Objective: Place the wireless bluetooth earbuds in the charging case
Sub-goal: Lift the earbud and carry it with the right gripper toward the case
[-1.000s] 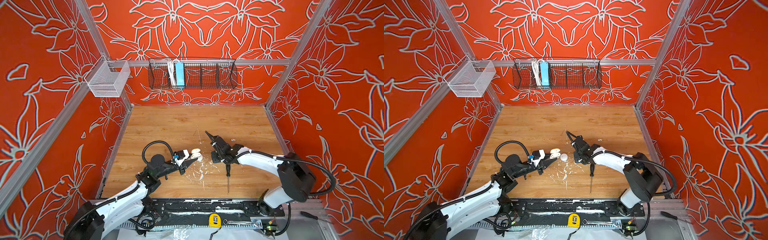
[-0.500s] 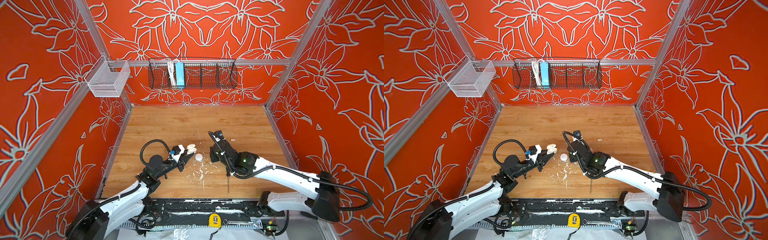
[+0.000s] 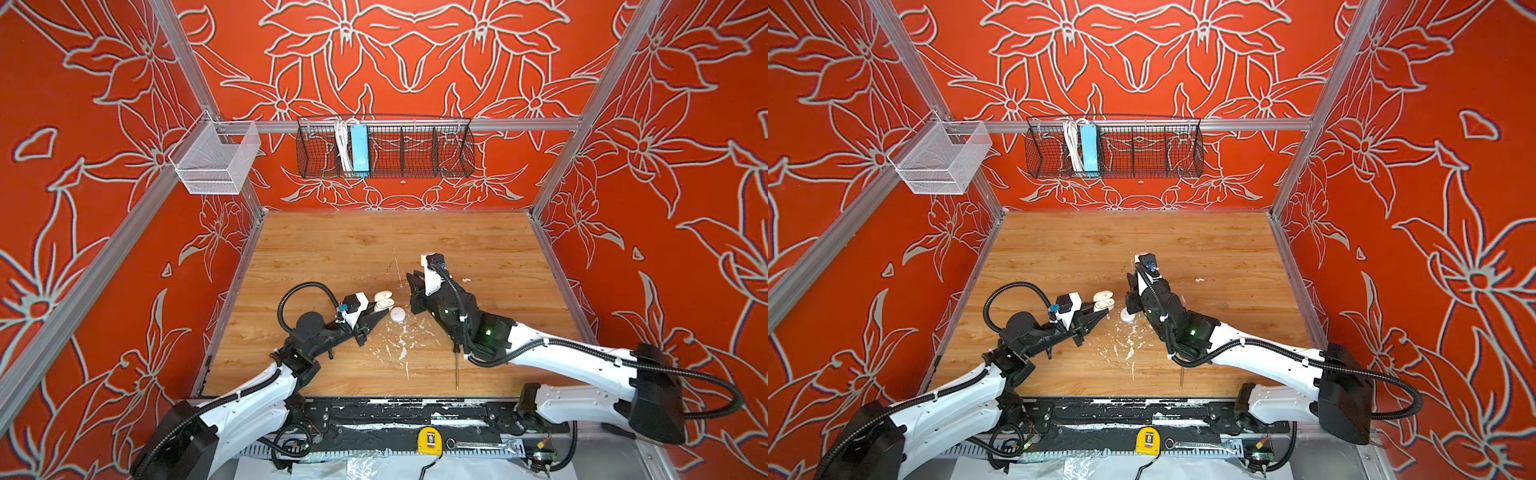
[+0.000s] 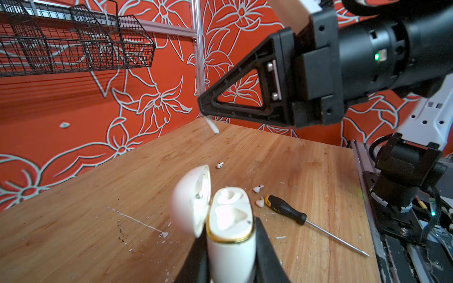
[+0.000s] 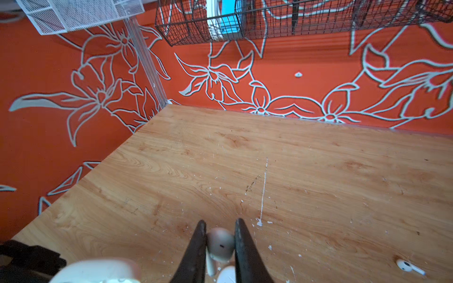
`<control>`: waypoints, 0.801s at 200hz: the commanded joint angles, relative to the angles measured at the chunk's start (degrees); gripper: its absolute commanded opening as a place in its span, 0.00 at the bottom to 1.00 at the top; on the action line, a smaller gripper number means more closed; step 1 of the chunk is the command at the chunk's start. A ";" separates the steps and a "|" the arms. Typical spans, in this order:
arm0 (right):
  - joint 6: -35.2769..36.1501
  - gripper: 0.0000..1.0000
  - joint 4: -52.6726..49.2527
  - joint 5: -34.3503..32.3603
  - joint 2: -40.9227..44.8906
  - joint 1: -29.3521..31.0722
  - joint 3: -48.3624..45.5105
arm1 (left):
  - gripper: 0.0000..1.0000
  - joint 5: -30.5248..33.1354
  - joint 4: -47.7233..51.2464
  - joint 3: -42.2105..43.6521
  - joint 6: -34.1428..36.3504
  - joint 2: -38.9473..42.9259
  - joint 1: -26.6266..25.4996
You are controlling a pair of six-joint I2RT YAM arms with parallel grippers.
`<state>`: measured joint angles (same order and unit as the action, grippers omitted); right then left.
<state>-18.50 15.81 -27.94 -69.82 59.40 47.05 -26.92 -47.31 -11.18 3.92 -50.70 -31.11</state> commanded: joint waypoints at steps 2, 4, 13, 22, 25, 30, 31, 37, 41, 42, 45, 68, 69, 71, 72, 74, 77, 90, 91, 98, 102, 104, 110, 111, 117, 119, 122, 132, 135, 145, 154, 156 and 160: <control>2.94 0.16 9.64 3.68 0.07 1.56 -1.02 | 0.00 -2.85 -5.24 0.17 -2.00 -0.36 0.00; 3.12 0.16 9.86 3.62 0.15 1.88 -1.04 | 0.00 -2.94 -5.42 0.18 -2.10 -0.37 -0.07; 4.14 0.16 10.94 3.20 0.32 3.01 -1.31 | 0.00 -3.01 -5.99 0.39 -2.49 -0.37 -0.09; 5.30 0.16 12.20 2.37 0.81 4.37 -1.59 | 0.00 -2.81 -6.42 0.54 -2.90 -0.22 -0.18; 5.75 0.16 12.71 2.19 0.94 4.91 -1.73 | 0.00 -2.72 -6.54 0.61 -2.99 -0.15 -0.18; 6.10 0.16 13.18 1.99 1.12 5.44 -1.82 | 0.00 -2.63 -6.74 0.80 -3.12 0.02 -0.18; 6.19 0.16 13.27 1.96 1.15 5.54 -1.85 | 0.00 -2.62 -6.79 0.85 -3.13 0.05 -0.18; 6.60 0.15 13.98 2.01 1.47 6.30 -1.95 | 0.00 -2.55 -7.10 1.03 -3.21 0.22 -0.18; 6.77 0.15 14.33 2.02 1.65 6.70 -2.00 | 0.00 -2.48 -7.26 1.14 -3.28 0.31 -0.18; 6.77 0.15 14.33 2.02 1.65 6.70 -2.00 | 0.00 -2.46 -7.35 1.15 -3.34 0.37 -0.18; 6.85 0.15 14.60 2.06 1.78 7.07 -2.12 | 0.00 -2.44 -7.50 1.16 -3.39 0.42 -0.18; 7.66 0.15 16.75 2.13 2.93 9.55 -3.03 | 0.00 -1.98 -7.62 1.73 -3.22 1.36 -0.27; 7.72 0.15 16.82 2.07 2.98 9.66 -3.06 | 0.00 -1.95 -7.62 1.75 -3.22 1.38 -0.26; 7.76 0.15 16.98 2.03 3.17 9.83 -3.07 | 0.00 -1.85 -7.62 1.79 -3.15 1.39 -0.26; 7.82 0.15 17.06 1.98 3.27 9.89 -3.13 | 0.00 -1.84 -7.62 1.78 -3.14 1.39 -0.26; 7.90 0.15 17.17 1.94 3.46 10.11 -3.24 | 0.00 -1.83 -7.73 1.82 -3.14 1.39 -0.26; 8.01 0.15 17.29 1.85 3.77 10.39 -3.53 | 0.00 -1.76 -7.80 1.92 -3.07 1.43 -0.26; 8.17 0.15 18.17 1.75 5.61 11.41 -4.95 | 0.00 -1.57 -8.17 2.25 -3.02 1.63 -0.27; 8.06 0.15 18.27 1.75 5.81 11.47 -5.12 | 0.00 -1.56 -8.25 2.23 -2.99 1.64 -0.27; 7.56 0.15 19.20 2.36 7.19 11.65 -6.72 | 0.00 -1.65 -8.69 2.43 -2.91 1.78 -0.26; 7.33 0.15 19.63 2.75 7.69 11.67 -7.38 | 0.00 -1.77 -8.85 2.59 -2.95 1.89 -0.31; 7.23 0.15 20.01 3.01 8.04 11.63 -7.86 | 0.00 -1.81 -8.94 2.62 -2.96 1.98 -0.23; 6.98 0.15 21.34 3.82 8.96 11.69 -9.44 | 0.00 -2.06 -9.02 2.66 -2.87 2.24 -0.36; 6.94 0.15 21.62 3.93 9.03 11.70 -9.74 | 0.00 -2.07 -9.02 2.66 -2.87 2.30 -0.35; 6.63 0.15 22.78 4.48 9.76 11.67 -11.14 | 0.00 -2.41 -8.78 2.71 -2.66 2.64 -0.43; 6.55 0.14 23.26 4.59 9.96 11.63 -11.61 | 0.00 -2.54 -8.77 2.67 -2.57 2.69 -0.44; 6.48 0.14 23.76 4.77 10.17 11.66 -12.11 | 0.00 -2.79 -8.69 2.67 -2.46 2.89 -0.56; 6.29 0.14 24.99 5.81 10.56 11.62 -13.61 | 0.00 -3.75 -8.60 2.60 -1.81 3.36 -0.85; 6.32 0.14 25.38 6.17 10.55 11.66 -14.03 | 0.00 -4.13 -8.62 2.64 -1.55 3.45 -1.06; 6.09 0.14 27.31 8.06 10.72 11.62 -15.51 | 0.00 -5.52 -8.91 2.65 -0.81 3.72 -1.46; 5.40 0.14 29.73 9.60 10.80 11.67 -17.10 | 0.00 -7.92 -9.87 2.82 -0.13 3.76 -1.67; 5.14 0.14 30.76 10.11 10.84 11.66 -17.65 | 0.00 -8.53 -10.21 2.89 0.04 3.72 -1.74; 4.83 0.14 32.30 10.89 10.83 11.62 -18.45 | 0.00 -9.37 -10.87 3.04 0.38 3.68 -1.95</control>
<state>-12.21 39.38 -22.24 -59.46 70.85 32.12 -30.30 -53.58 -8.54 2.00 -47.79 -32.10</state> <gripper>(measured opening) 0.204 0.227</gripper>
